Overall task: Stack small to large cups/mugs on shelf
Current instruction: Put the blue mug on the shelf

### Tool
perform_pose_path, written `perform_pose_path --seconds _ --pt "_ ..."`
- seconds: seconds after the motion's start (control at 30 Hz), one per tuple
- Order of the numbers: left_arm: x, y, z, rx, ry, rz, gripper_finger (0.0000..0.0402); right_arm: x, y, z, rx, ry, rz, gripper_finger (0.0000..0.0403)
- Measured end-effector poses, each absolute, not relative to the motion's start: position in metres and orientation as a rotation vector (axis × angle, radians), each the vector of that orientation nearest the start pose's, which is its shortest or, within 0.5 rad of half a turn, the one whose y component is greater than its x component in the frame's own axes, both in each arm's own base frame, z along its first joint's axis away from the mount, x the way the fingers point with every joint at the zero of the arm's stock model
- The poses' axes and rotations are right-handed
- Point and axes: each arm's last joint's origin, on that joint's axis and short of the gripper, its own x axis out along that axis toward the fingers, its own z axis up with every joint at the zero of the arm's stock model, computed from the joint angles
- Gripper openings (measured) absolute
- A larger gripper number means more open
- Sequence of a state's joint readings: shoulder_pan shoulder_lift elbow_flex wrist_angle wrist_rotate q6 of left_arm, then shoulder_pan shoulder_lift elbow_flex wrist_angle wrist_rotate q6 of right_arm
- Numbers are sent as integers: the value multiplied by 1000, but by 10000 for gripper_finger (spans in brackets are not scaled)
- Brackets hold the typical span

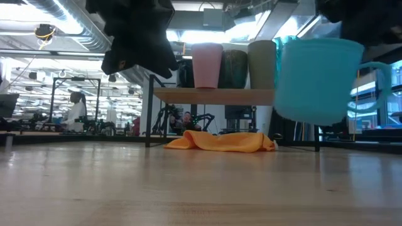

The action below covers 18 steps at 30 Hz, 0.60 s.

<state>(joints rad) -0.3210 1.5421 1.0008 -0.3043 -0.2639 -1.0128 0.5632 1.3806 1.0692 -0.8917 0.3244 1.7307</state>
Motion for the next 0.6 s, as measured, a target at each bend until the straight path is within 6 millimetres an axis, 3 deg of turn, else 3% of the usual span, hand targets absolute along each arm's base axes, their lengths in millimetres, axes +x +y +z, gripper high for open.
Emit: perform_pose_path --seconds 0.3,0.43,0.6 --pt "301 -91 224 -789 619 526 70 269 112 269 1001 762 -608 1" --pt "280 -93 243 -786 472 669 69 287 99 290 935 718 -589 0" --pt "247 -87 259 -762 480 769 69 309 83 307 862 681 -579 0"
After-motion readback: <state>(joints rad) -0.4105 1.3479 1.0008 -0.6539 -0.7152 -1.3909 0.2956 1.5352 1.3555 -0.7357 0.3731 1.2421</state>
